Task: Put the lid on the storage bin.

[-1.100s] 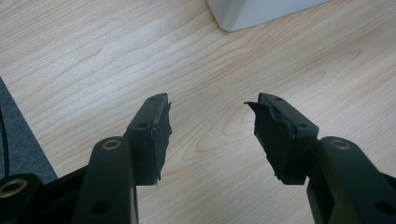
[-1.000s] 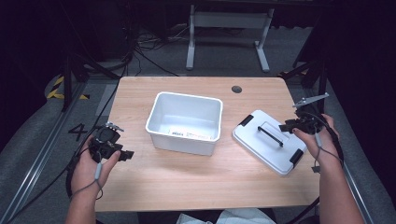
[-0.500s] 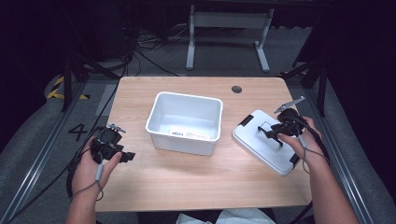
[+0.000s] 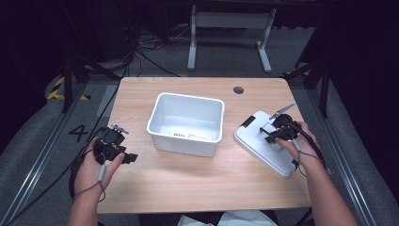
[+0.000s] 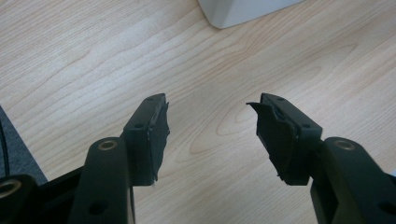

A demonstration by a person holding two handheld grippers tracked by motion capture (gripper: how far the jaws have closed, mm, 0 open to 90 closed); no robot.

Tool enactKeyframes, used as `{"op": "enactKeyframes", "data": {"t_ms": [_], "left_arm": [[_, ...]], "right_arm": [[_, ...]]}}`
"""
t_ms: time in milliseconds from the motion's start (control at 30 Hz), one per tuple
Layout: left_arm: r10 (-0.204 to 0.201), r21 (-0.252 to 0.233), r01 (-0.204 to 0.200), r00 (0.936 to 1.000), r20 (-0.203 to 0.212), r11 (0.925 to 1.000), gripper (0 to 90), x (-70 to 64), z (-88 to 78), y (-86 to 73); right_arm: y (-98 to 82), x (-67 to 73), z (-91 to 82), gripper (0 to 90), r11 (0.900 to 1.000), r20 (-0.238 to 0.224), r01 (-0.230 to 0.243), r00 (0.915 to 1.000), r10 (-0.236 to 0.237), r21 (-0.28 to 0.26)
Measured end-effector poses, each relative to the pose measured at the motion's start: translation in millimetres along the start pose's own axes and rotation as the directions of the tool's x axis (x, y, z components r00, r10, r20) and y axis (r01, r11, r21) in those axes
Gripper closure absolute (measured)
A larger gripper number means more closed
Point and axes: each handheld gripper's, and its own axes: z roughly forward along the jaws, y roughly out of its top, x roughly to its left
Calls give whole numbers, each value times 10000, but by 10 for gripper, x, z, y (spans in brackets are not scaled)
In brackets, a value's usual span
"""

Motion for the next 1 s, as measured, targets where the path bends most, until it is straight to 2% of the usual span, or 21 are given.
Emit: {"op": "enactKeyframes", "data": {"t_ms": [100,133,167,267,533,600,767,1000], "left_arm": [[-8,-18,8,10000,0,10000,438,-1,-1,0],[-20,-31,20,10000,-11,10000,438,-1,-2,-1],[-24,-44,24,10000,-22,10000,437,-2,-5,-1],[9,-50,-9,10000,-35,10000,437,-2,-4,-2],[-8,-131,8,10000,-39,9999,437,-8,-29,-5],[-49,-167,48,10000,-36,9998,437,-6,-48,-15],[-84,-198,82,9999,-65,9998,435,-6,-69,-26],[-136,-179,135,9999,-55,9997,432,11,-70,-27]], "right_arm": [[-9,-8,-7,771,10000,109,40,9999,-39,-18],[-12,-11,-19,806,9999,248,106,9996,-104,-56],[-13,-10,-40,830,9995,583,307,9979,-299,-124],[-16,-11,-48,847,9989,813,414,9959,-397,-203],[0,-49,-120,848,9981,931,497,9946,-460,-370],[22,-53,-187,848,9969,891,495,9951,-439,-616],[62,-46,-294,848,9949,881,602,9947,-531,-809],[158,-80,-594,848,9894,1025,847,9921,-727,-1181]]}}
